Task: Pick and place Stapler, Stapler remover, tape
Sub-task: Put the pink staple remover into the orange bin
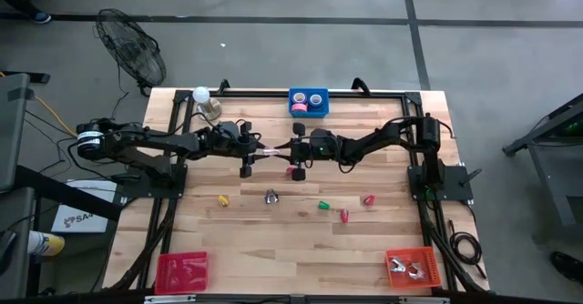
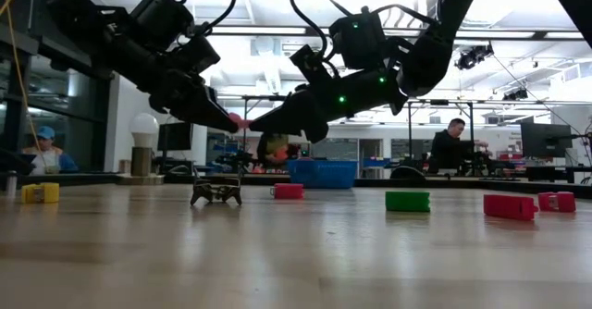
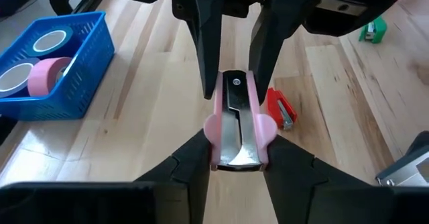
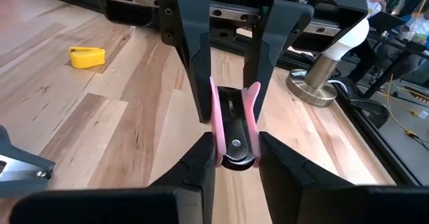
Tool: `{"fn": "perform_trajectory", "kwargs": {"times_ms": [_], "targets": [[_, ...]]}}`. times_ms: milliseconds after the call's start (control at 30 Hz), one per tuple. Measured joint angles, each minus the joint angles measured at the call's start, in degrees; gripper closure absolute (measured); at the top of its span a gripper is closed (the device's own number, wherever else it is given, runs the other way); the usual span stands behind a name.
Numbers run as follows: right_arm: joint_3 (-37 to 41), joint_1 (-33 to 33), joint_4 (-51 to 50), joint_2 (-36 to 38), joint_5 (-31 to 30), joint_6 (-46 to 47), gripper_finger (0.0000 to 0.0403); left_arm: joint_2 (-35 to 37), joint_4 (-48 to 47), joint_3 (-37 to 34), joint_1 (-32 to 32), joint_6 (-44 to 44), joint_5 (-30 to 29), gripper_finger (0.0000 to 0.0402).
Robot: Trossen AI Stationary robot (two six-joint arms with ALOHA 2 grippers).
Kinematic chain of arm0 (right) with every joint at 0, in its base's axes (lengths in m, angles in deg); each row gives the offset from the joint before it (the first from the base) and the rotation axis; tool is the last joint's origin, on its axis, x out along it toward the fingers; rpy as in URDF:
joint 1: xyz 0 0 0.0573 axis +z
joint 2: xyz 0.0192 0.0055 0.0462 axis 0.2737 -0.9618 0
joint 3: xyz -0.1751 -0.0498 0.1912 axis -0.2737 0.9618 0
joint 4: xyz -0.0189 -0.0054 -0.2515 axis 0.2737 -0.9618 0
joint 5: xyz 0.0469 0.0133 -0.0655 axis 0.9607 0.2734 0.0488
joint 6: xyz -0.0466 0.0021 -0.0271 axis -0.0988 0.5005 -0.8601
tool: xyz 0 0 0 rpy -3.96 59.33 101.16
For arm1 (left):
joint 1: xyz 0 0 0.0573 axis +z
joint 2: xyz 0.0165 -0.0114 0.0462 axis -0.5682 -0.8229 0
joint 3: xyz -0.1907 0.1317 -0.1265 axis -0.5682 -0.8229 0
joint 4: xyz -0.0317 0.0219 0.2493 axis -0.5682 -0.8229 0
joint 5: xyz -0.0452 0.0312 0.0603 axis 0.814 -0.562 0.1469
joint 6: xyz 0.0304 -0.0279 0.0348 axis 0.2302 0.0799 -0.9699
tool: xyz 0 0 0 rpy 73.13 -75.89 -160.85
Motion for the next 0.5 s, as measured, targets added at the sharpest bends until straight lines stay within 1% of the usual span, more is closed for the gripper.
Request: {"fn": "perform_trajectory", "kwargs": {"times_ms": [167,500], "targets": [[0.0,0.0,-0.62,0.02,-0.01,0.2,0.0323,0.02,-0.57,0.02,0.0,-0.03,0.13,0.0272],[-0.02,-0.01,-1.69,0.02,-1.21,0.18,0.0323,0.02,-1.04,0.02,0.0,-0.22,0.0,0.027]]}}
